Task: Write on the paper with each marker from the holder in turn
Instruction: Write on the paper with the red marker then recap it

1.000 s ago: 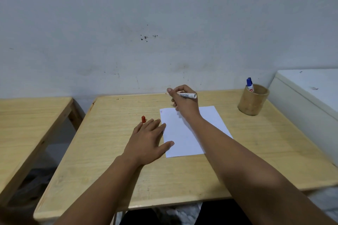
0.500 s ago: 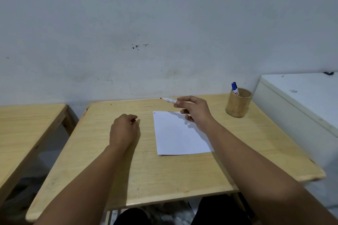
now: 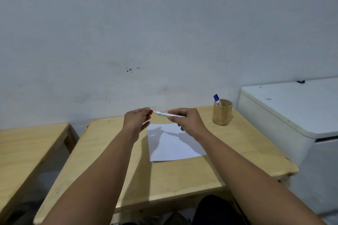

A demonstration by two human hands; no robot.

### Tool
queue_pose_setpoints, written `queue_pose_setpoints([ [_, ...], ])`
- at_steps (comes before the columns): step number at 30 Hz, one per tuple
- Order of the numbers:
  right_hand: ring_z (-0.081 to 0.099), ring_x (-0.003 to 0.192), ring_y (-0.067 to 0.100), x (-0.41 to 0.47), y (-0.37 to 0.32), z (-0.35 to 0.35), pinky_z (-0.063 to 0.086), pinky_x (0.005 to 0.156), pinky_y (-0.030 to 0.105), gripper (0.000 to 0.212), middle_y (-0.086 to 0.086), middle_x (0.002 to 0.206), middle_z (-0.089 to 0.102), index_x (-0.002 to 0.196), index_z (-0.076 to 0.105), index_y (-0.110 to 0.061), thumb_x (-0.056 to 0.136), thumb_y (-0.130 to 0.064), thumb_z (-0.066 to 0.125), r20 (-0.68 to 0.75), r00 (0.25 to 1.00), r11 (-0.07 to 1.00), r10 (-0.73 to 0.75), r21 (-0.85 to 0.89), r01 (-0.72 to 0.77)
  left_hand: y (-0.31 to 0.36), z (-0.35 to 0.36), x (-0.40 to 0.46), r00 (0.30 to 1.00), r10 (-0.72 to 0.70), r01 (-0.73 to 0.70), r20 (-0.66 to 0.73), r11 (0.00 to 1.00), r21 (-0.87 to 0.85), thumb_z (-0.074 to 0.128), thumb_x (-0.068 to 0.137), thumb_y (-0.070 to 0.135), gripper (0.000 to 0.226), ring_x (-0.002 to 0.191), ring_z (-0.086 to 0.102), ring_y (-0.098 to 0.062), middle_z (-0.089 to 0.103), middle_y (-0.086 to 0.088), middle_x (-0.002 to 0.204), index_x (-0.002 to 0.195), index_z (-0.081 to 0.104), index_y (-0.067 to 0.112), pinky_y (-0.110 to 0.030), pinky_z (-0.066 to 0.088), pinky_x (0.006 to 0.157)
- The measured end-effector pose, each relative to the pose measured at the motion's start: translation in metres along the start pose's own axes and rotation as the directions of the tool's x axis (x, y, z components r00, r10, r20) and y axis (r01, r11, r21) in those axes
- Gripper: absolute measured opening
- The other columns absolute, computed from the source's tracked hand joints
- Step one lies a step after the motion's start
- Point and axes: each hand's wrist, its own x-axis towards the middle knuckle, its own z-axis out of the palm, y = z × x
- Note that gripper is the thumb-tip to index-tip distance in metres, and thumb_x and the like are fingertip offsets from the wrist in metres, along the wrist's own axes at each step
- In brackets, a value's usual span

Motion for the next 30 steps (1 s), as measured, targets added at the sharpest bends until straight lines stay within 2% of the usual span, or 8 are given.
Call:
queue_pose_setpoints([
  [9, 0.057, 0.056, 0.004, -0.010, -0.012, -0.028, 0.044, 0.052, 0.018, 0.018, 0.001, 0.080, 0.073, 0.108, 0.083, -0.006, 0.089, -0.006, 0.081, -0.111, 0.992, 0.998, -0.059, -0.002, 0.059, 0.013, 0.054, -0.020, 0.996, 0.059, -0.059, 0.060, 0.998, 0.001, 0.073, 0.092, 0.012, 0.018, 0.083, 0.064, -0.023, 0.070, -0.013, 0.091, 0.101, 0.075, -0.003, -0.035, 0.060, 0.083],
  [12, 0.060, 0.056, -0.005, -0.007, -0.016, -0.044, 0.047, 0.059, 0.015, 0.014, -0.003, 0.079, 0.074, 0.102, 0.083, -0.007, 0.088, -0.007, 0.084, -0.158, 0.983, 0.994, -0.096, -0.064, 0.087, 0.017, 0.076, -0.017, 0.994, 0.057, -0.058, 0.096, 0.998, 0.001, 0.073, 0.092, 0.011, 0.020, 0.082, 0.063, -0.023, 0.068, -0.014, 0.088, 0.103, 0.074, -0.007, -0.036, 0.061, 0.084],
  [15, 0.062, 0.057, -0.009, 0.005, -0.026, -0.070, 0.048, 0.065, 0.014, 0.012, -0.010, 0.074, 0.073, 0.094, 0.083, -0.015, 0.083, -0.013, 0.088, -0.143, 0.986, 0.968, -0.089, -0.244, 0.052, 0.018, 0.098, -0.010, 0.989, 0.050, -0.056, 0.136, 0.998, 0.042, 0.071, 0.093, 0.012, 0.018, 0.082, 0.062, -0.022, 0.068, -0.011, 0.086, 0.100, 0.075, -0.004, -0.037, 0.062, 0.083],
  [18, 0.072, 0.076, 0.009, 0.023, -0.041, -0.101, 0.059, 0.081, 0.033, 0.025, -0.010, 0.077, 0.077, 0.094, 0.079, -0.031, 0.073, -0.026, 0.091, -0.058, 0.998, 0.844, 0.008, -0.534, -0.038, 0.023, 0.126, -0.006, 0.968, 0.082, -0.111, 0.237, 0.988, 0.111, 0.069, 0.094, 0.021, 0.020, 0.084, 0.064, -0.021, 0.072, -0.005, 0.089, 0.102, 0.077, 0.004, -0.039, 0.062, 0.088],
  [20, 0.074, 0.087, 0.016, 0.036, -0.047, -0.126, 0.059, 0.085, 0.034, 0.030, -0.006, 0.090, 0.080, 0.104, 0.080, -0.032, 0.076, -0.029, 0.089, -0.084, 0.996, 0.763, 0.018, -0.643, -0.068, 0.026, 0.146, -0.002, 0.945, 0.127, -0.180, 0.302, 0.971, 0.156, 0.068, 0.095, 0.031, 0.030, 0.088, 0.065, -0.018, 0.075, -0.002, 0.100, 0.115, 0.075, 0.010, -0.041, 0.060, 0.092],
  [23, 0.072, 0.081, 0.020, 0.057, -0.052, -0.166, 0.054, 0.066, 0.020, 0.020, 0.000, 0.092, 0.076, 0.105, 0.081, -0.019, 0.085, -0.017, 0.085, -0.264, 0.963, 0.830, -0.061, -0.550, -0.098, 0.018, 0.175, 0.012, 0.918, 0.198, -0.310, 0.345, 0.899, 0.309, 0.069, 0.094, 0.038, 0.050, 0.098, 0.066, -0.018, 0.072, -0.001, 0.110, 0.138, 0.061, 0.017, -0.043, 0.057, 0.096],
  [25, 0.071, 0.087, 0.020, 0.068, -0.050, -0.190, 0.055, 0.078, 0.026, 0.020, -0.002, 0.092, 0.073, 0.105, 0.079, -0.016, 0.086, -0.014, 0.085, -0.371, 0.923, 0.872, -0.102, -0.481, -0.096, 0.006, 0.189, 0.026, 0.904, 0.214, -0.375, 0.370, 0.814, 0.445, 0.071, 0.091, 0.041, 0.059, 0.108, 0.065, -0.019, 0.070, 0.000, 0.116, 0.144, 0.055, 0.020, -0.043, 0.054, 0.100],
  [30, 0.063, 0.081, 0.017, 0.089, -0.030, -0.216, 0.047, 0.071, 0.027, 0.017, -0.011, 0.079, 0.062, 0.098, 0.068, -0.017, 0.087, -0.010, 0.078, -0.379, 0.920, 0.836, -0.101, -0.534, -0.128, -0.032, 0.218, 0.054, 0.887, 0.121, -0.405, 0.446, 0.666, 0.626, 0.081, 0.080, 0.045, 0.091, 0.125, 0.057, -0.022, 0.056, -0.004, 0.143, 0.156, 0.036, 0.024, -0.036, 0.049, 0.099],
])
